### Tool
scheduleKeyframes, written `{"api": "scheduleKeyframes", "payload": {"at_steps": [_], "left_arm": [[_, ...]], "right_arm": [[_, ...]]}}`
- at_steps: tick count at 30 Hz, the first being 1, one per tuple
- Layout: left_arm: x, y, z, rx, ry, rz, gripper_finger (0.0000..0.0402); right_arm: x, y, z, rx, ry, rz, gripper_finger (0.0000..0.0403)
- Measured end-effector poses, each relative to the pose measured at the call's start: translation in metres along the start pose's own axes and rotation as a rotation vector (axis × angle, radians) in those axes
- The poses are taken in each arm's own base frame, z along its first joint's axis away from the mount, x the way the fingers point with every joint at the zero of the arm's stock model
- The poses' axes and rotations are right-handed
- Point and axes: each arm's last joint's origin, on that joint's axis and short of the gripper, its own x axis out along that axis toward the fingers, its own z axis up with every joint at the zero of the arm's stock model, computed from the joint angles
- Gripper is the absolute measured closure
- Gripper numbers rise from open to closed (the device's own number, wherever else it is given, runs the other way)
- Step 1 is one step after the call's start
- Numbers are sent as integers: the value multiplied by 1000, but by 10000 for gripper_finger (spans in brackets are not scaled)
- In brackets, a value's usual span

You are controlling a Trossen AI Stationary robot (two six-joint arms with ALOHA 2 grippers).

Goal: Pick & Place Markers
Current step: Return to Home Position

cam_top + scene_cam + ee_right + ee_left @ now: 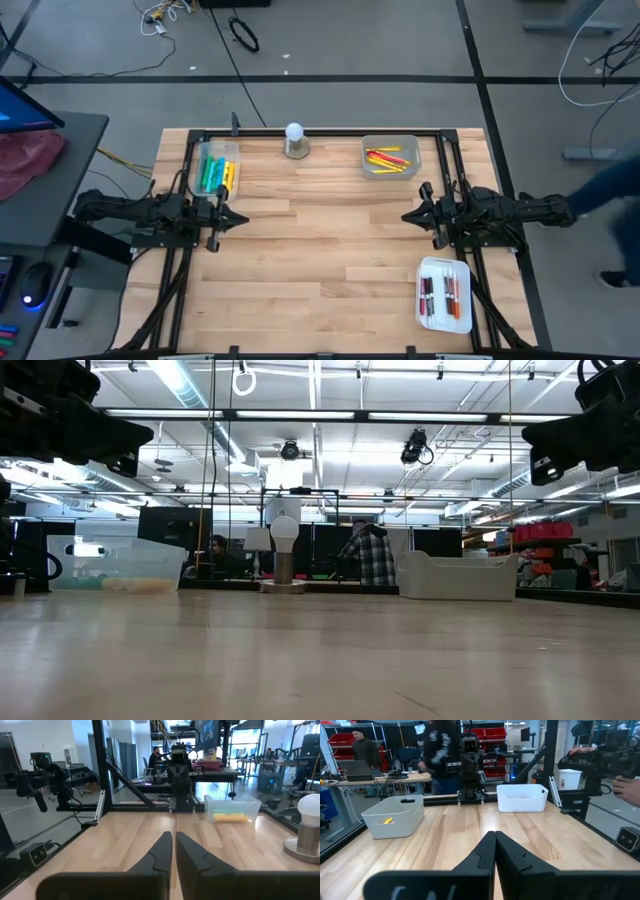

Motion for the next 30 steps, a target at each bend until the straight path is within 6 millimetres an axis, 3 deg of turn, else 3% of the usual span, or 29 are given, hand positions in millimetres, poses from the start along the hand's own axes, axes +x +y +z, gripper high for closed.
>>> {"api": "scheduleKeyframes", "payload": {"at_steps": [30], "left_arm": [[0, 0, 0, 0, 0, 0, 387]], "right_arm": [[1, 0, -1, 69, 12, -3, 376]]}}
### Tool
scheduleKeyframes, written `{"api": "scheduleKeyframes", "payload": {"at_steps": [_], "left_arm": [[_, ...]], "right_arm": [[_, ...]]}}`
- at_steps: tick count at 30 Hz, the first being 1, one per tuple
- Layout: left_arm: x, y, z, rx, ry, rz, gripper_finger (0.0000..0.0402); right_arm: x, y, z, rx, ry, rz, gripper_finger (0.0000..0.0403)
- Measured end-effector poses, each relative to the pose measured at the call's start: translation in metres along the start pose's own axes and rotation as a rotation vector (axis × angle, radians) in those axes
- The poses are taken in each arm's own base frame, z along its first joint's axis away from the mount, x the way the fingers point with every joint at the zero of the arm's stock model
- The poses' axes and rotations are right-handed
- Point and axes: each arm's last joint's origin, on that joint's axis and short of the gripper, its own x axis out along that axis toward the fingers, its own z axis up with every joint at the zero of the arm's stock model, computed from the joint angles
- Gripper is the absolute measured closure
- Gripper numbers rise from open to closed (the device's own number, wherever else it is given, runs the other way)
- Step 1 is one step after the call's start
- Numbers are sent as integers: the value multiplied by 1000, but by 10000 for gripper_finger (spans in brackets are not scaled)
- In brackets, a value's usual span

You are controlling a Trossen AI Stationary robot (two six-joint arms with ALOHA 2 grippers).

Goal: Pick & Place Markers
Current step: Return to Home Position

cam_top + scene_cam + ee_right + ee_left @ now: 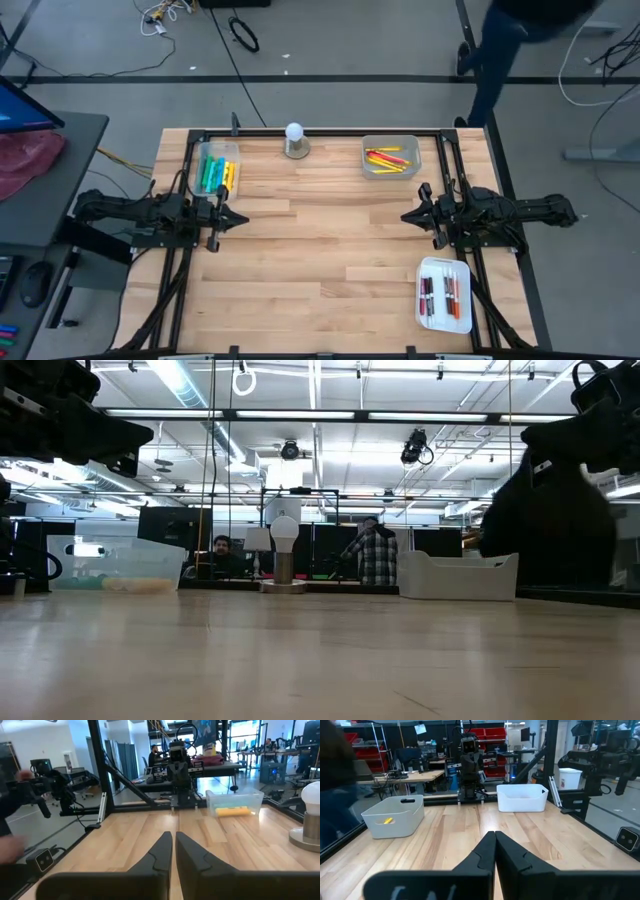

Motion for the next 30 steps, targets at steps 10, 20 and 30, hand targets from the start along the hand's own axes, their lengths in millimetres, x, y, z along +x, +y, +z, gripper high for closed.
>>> {"api": "scheduleKeyframes", "payload": {"at_steps": [10, 20, 30], "left_arm": [[0, 0, 0, -30, -1, 0, 387], [-2, 11, 0, 40, -1, 47, 387], [-2, 19, -1, -3, 8, 121, 387]], "right_arm": [[0, 0, 0, 0, 0, 0, 376], [0, 0, 0, -2, 1, 0, 376], [0, 0, 0, -2, 1, 0, 376]]}}
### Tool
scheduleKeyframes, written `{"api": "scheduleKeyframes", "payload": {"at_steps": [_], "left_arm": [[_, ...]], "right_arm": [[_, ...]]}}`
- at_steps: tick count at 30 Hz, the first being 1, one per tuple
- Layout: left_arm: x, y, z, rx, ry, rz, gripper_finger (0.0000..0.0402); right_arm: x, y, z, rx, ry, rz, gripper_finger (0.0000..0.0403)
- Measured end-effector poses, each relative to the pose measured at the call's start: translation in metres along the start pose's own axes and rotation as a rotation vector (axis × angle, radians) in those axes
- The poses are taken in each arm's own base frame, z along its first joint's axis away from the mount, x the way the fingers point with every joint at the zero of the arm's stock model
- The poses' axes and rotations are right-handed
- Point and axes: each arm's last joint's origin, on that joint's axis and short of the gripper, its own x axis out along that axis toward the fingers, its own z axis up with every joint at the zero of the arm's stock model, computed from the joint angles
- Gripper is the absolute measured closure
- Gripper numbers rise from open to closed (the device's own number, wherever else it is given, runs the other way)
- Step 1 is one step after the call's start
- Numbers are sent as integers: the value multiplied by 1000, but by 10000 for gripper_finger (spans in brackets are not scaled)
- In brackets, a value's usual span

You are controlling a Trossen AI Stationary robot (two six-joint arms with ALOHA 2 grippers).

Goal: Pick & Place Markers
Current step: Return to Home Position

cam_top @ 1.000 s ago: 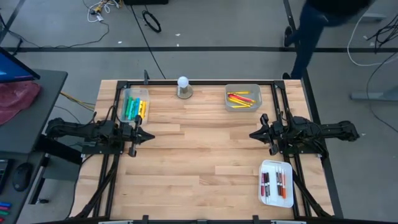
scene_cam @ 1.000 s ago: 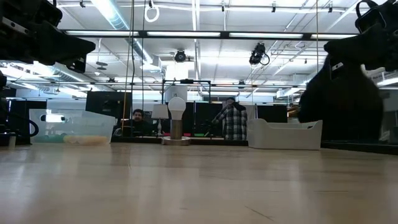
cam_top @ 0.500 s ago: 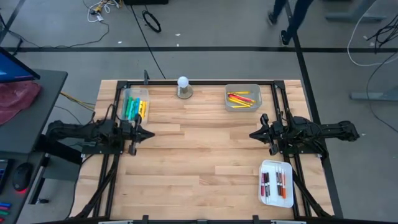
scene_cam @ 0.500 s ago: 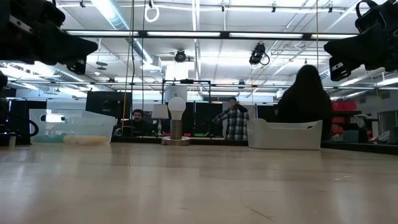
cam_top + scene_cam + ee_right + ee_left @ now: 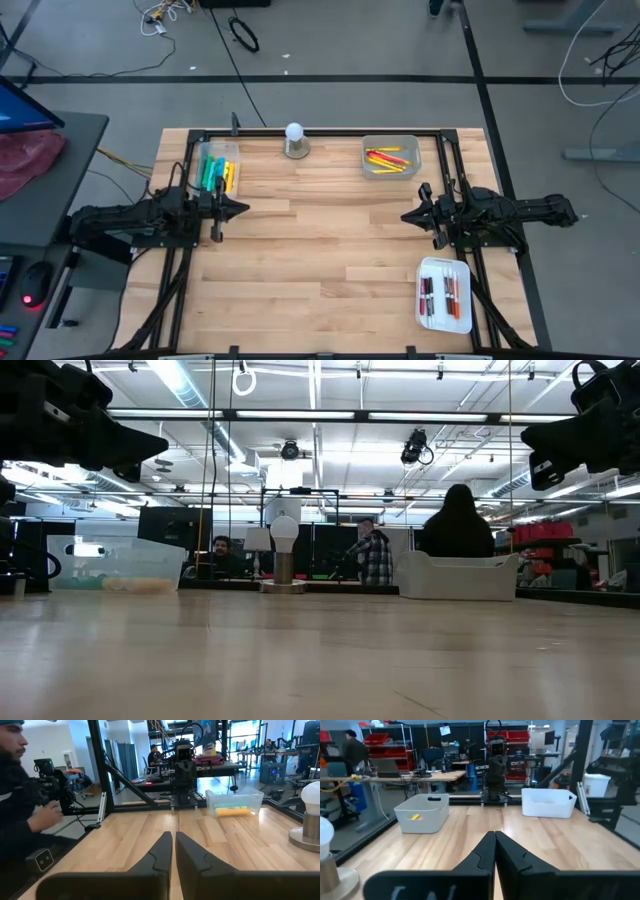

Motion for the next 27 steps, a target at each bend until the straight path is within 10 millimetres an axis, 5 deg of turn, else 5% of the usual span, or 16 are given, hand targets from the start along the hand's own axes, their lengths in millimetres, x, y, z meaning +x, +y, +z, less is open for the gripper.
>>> {"api": "scheduleKeyframes", "payload": {"at_steps": [27], "left_arm": [[0, 0, 4, -37, -50, 6, 387]], "right_arm": [[0, 0, 0, 0, 0, 0, 376]]}}
